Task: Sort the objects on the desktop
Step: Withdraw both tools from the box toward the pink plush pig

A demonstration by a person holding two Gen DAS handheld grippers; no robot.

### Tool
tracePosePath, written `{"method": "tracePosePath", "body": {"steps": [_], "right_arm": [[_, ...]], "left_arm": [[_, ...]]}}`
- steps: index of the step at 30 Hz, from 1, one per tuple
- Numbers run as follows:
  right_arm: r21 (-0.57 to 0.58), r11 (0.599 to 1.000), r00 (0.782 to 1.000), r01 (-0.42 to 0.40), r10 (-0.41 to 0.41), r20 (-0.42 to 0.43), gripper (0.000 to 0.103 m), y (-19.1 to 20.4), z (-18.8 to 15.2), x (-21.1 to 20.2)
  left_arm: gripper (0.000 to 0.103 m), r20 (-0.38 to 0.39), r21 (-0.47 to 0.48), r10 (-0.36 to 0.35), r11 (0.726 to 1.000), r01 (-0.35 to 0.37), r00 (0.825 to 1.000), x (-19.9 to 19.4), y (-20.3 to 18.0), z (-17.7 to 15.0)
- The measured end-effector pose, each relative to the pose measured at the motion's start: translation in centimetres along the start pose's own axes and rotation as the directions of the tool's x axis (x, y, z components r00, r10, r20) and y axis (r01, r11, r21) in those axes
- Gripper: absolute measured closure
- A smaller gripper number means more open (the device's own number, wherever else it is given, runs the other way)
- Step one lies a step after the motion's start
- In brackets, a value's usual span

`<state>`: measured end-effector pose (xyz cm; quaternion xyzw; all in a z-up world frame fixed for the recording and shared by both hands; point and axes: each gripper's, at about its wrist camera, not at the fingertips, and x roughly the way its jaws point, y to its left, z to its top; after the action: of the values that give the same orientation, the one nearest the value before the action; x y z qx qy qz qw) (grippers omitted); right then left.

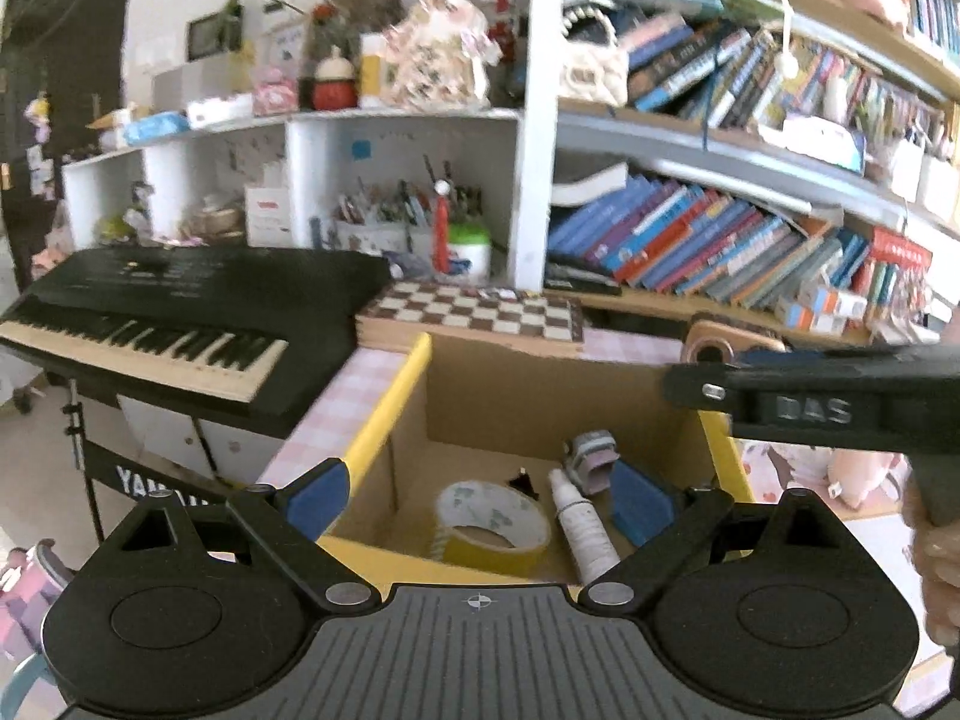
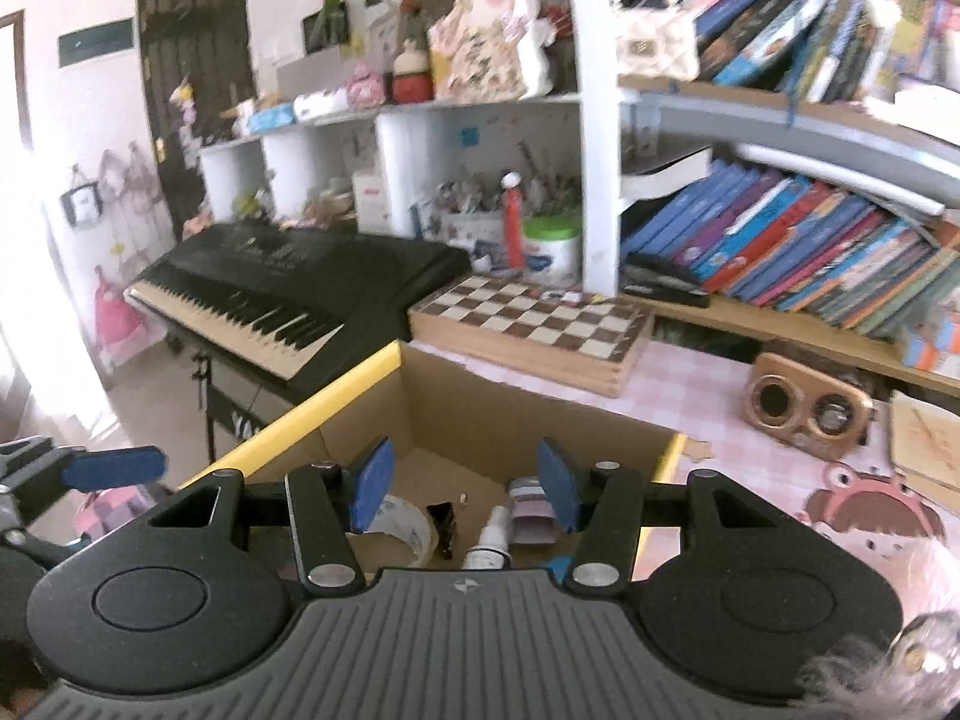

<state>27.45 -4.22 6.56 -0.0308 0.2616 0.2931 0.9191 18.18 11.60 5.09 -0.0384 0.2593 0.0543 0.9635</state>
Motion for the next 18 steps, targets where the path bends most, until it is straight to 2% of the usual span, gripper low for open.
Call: {"method": "tracePosePath", "body": {"steps": [7, 12, 18], "right_arm": [[0.055, 0.994, 0.994, 0.097, -0.100, 0.053, 0.052, 0.2, -2.4, -4.5], [0.078, 0.985, 0.984, 0.156, -0.161, 0.070, 0.052, 0.7, -4.9, -8.1], [0.106, 0.973, 0.974, 0.206, -0.214, 0.069, 0.052, 1.5, -8.0, -11.6]], "left_arm": [[0.007, 0.057, -0.043, 0.024, 0.999, -0.022, 0.998, -3.5, 1.8, -0.7], [0.007, 0.073, -0.051, 0.002, 0.999, 0.002, 0.997, -6.0, 2.0, -1.7], [0.007, 0.057, -0.029, -0.038, 0.999, 0.040, 0.998, -8.0, 1.5, -3.4]]}}
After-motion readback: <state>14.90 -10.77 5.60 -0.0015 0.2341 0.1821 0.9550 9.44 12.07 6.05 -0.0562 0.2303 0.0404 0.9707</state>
